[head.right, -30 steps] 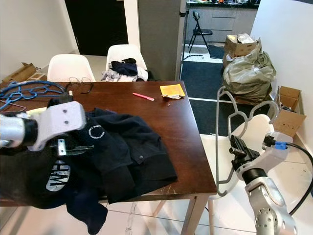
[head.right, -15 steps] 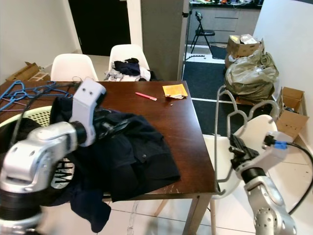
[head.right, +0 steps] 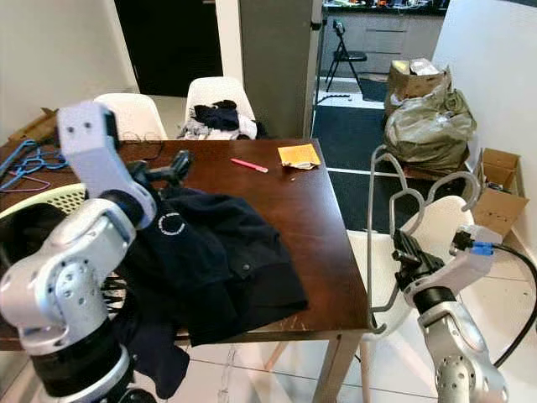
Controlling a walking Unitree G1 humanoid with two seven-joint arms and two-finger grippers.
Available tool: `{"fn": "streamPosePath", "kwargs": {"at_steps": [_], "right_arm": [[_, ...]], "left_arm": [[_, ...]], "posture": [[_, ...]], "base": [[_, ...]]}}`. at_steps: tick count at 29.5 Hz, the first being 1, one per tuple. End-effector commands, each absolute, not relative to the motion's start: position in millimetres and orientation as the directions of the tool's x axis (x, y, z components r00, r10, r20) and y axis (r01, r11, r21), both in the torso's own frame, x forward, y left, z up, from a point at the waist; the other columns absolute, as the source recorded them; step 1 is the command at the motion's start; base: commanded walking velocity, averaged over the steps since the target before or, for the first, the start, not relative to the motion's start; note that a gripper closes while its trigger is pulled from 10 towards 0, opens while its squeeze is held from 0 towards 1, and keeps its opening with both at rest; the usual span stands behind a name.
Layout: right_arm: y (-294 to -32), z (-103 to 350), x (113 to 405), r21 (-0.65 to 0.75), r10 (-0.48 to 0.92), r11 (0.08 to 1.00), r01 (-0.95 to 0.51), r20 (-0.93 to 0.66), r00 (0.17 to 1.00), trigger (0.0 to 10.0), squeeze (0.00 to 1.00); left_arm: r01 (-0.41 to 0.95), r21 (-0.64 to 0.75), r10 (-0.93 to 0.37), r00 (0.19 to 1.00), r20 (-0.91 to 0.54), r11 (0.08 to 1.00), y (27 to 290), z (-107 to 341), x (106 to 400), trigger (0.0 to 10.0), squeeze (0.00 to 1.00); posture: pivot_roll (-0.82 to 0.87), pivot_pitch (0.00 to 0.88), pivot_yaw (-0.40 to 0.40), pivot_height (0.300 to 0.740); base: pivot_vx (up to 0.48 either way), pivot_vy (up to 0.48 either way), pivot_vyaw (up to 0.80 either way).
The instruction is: Hang hanger
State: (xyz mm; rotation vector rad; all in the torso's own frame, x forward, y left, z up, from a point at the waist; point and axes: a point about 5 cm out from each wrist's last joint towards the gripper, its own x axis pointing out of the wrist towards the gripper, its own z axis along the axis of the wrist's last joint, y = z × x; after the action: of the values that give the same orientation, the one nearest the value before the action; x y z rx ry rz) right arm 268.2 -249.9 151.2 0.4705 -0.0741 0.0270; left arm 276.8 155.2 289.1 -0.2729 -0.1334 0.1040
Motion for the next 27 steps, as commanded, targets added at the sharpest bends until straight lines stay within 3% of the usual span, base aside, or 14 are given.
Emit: {"fn": "streamPosePath", "kwargs": {"at_steps": [1,5,8,14,27], "right_arm": [[-248,152,268,0.463,0.012,0.885,-0.048,0.080,0.997,10.0,0.00],[-247,153,268,0.467,0.014,0.883,-0.050,0.081,0.997,10.0,0.00],[-246,153,268,0.469,0.017,0.882,-0.053,0.081,0.997,10.0,0.00],[-246,154,268,0.467,0.015,0.883,-0.052,0.082,0.997,10.0,0.00],[-247,154,267,0.468,0.010,0.883,-0.046,0.080,0.997,10.0,0.00]], "left_arm": [[-0.131,-0.336,0.172,0.981,0.095,0.933,152,284,272,10.0,0.00],[-0.240,-0.407,0.257,0.966,-0.013,0.881,154,269,260,10.0,0.00],[-0.302,-0.458,0.270,0.953,-0.137,0.836,153,251,257,10.0,0.00],[-0.333,-0.507,0.240,0.940,-0.242,0.795,150,231,260,10.0,0.00],[-0.203,-0.459,0.147,0.977,-0.156,0.865,140,246,268,10.0,0.00]], "posture": [[0.03,0.032,0.002,0.740],[0.04,0.036,0.000,0.740],[0.03,0.036,0.002,0.740],[0.03,0.037,0.007,0.740],[0.02,0.043,0.007,0.740]], "base": [[0.000,0.000,0.00],[0.000,0.000,0.00],[0.000,0.000,0.00],[0.000,0.000,0.00],[0.000,0.000,0.00]]}}
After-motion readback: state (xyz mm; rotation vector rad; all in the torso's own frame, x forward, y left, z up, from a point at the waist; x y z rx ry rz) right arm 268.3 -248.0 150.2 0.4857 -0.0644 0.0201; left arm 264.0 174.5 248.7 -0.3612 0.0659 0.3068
